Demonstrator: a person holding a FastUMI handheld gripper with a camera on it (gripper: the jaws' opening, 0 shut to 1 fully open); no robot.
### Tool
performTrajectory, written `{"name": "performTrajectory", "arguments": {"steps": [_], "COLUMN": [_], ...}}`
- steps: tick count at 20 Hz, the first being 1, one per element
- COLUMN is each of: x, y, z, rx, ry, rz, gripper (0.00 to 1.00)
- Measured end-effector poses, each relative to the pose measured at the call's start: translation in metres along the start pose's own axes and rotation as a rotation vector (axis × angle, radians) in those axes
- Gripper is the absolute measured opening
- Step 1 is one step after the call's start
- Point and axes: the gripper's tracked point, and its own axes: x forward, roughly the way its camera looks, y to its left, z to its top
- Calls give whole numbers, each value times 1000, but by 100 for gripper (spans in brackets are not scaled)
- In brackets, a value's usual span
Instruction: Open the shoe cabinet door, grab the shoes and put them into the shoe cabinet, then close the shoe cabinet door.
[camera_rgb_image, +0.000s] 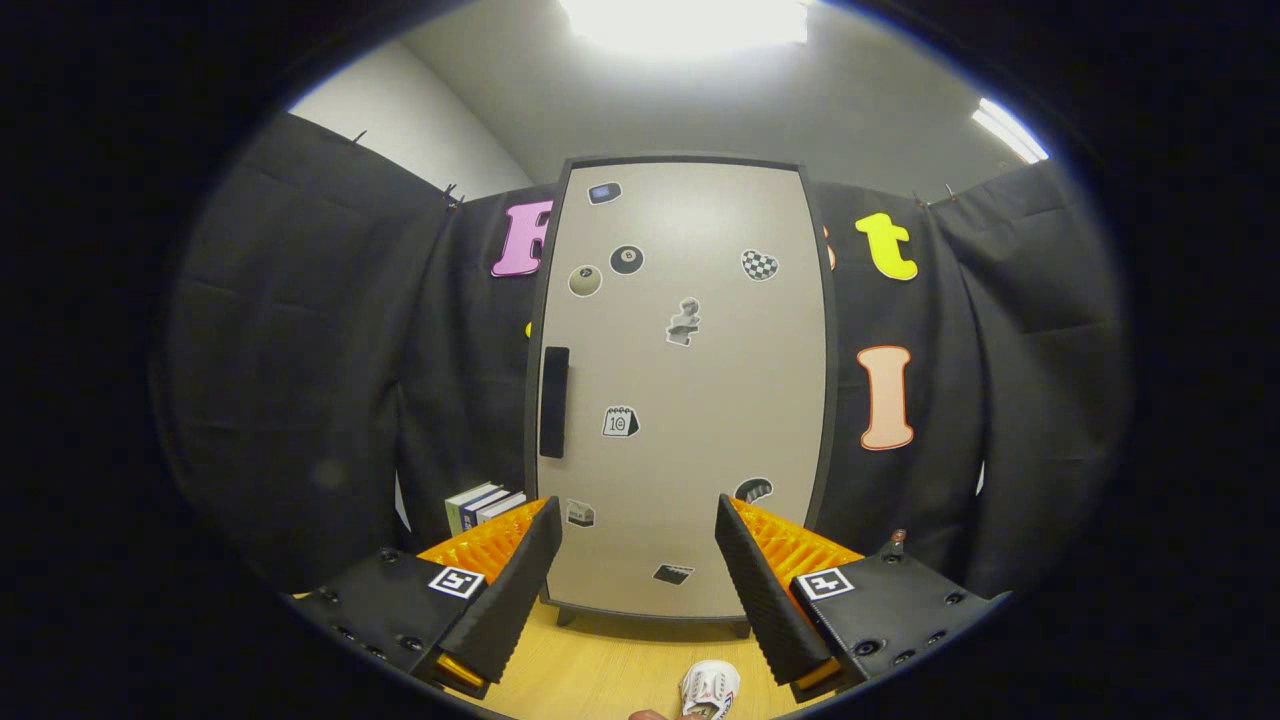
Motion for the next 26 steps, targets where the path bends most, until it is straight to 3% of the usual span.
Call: {"name": "performTrajectory", "arguments": {"steps": [15,26], "x": [9,72], "y": [16,40], "z": [4,35], "rx": [27,0], "ry": [21,21], "rz": [20,30], "gripper": [97,97]}}
